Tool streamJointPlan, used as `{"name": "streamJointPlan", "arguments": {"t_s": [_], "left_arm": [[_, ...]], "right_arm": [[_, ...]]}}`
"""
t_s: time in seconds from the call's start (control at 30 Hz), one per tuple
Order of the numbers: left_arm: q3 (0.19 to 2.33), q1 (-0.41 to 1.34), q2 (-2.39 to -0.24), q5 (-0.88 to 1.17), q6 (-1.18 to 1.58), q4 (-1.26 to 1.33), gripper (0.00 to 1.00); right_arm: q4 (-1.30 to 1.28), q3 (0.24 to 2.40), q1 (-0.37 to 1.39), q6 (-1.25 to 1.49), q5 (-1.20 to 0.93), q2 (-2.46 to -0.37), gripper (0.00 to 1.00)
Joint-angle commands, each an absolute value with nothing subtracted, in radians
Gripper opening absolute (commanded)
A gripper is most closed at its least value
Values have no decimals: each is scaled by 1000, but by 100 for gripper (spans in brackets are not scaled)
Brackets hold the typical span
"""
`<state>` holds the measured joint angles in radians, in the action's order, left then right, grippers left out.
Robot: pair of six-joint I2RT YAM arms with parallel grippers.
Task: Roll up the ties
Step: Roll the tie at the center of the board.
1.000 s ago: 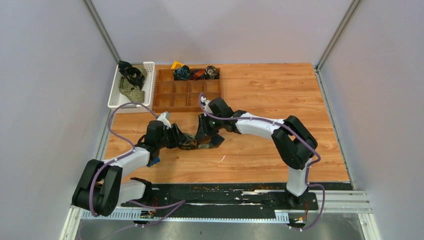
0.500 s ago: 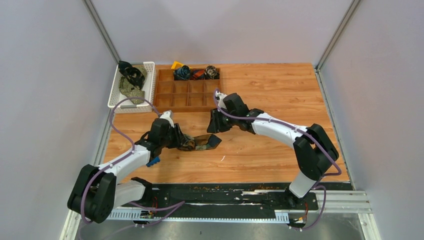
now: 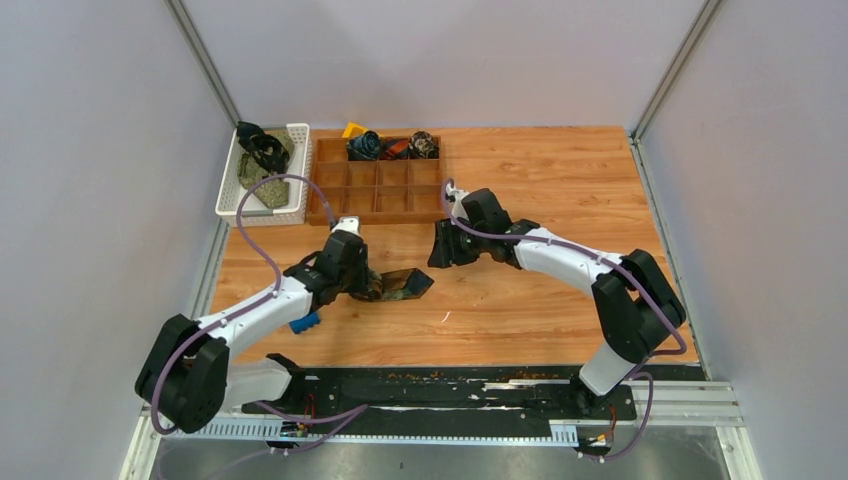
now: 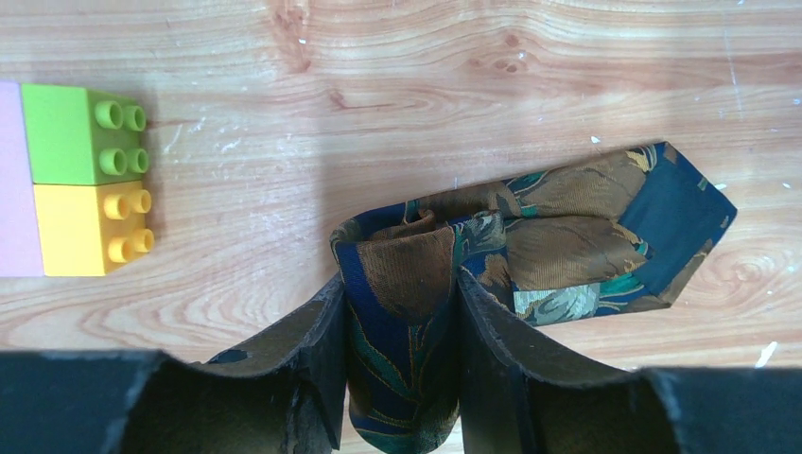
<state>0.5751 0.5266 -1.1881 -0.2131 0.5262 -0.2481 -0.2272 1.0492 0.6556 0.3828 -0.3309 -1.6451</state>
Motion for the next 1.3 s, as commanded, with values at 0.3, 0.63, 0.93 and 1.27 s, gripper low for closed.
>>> {"name": "streamJointPlan", "arguments": {"t_s": [0.3,0.63,0.93,1.27], "left_arm": [[748,688,-1350,-591,506,-494,48],[865,793,-1483,-729,512,-590,50],[1002,899,-1657,-786,498,-657,53],[1105,970,-1791,-786,526,-696,58]], "right_arm": [[-180,1010,601,371,-369,-1580,51],[-178,997,578,373,-374,-1570,52],[-177,980,542,377,-372,-1551,52],[-163,958,514,394,-377,-1543,52]]}}
